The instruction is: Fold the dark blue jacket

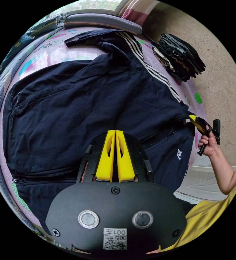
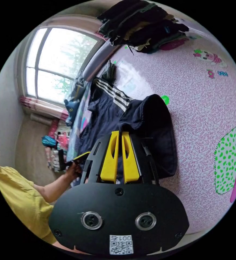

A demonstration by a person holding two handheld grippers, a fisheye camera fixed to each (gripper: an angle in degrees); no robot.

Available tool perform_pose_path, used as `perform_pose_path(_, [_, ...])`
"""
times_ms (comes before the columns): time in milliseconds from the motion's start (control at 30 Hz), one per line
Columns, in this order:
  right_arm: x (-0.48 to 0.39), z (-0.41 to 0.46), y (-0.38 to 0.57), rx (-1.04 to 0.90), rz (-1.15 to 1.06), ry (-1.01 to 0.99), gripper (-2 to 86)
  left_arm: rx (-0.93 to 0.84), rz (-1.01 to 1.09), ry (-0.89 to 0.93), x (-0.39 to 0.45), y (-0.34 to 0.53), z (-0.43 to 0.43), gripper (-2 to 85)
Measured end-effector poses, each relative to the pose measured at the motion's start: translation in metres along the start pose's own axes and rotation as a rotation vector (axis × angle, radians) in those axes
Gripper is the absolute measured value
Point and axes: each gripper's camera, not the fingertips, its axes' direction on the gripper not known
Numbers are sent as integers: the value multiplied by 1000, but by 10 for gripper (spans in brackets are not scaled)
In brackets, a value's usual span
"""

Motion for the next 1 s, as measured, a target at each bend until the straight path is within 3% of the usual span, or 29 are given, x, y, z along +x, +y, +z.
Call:
perform_pose_path(100, [34,-8,-15,-104,111,-148,12,-13,25,-9,-2,0,5,-13])
perform_pose_path(233, [73,19,-38,-290,192,-132,14,-28,54,-31,-1,2,10,-13])
perform_pose_path(433, [68,22,-54,-293,186,-121,22,-64,83,-73,3,3,8,-13])
perform_pose_path(567, [65,-13,-47,-172,199,-138,14,-16,104,-63,4,8,-9,-12])
perform_pose_path(633, [51,-39,-42,-25,141,-99,9,-8,104,-58,2,8,-11,-12])
perform_pose_path(733, [19,-39,-43,45,-5,-84,6,11,105,-54,-1,11,-8,-12])
perform_pose_path(867, [-14,5,-51,-84,-169,-7,4,29,165,-80,7,23,2,-12])
perform_pose_path(1000, [-22,52,-57,-236,-247,197,4,-30,217,-185,10,38,23,-13])
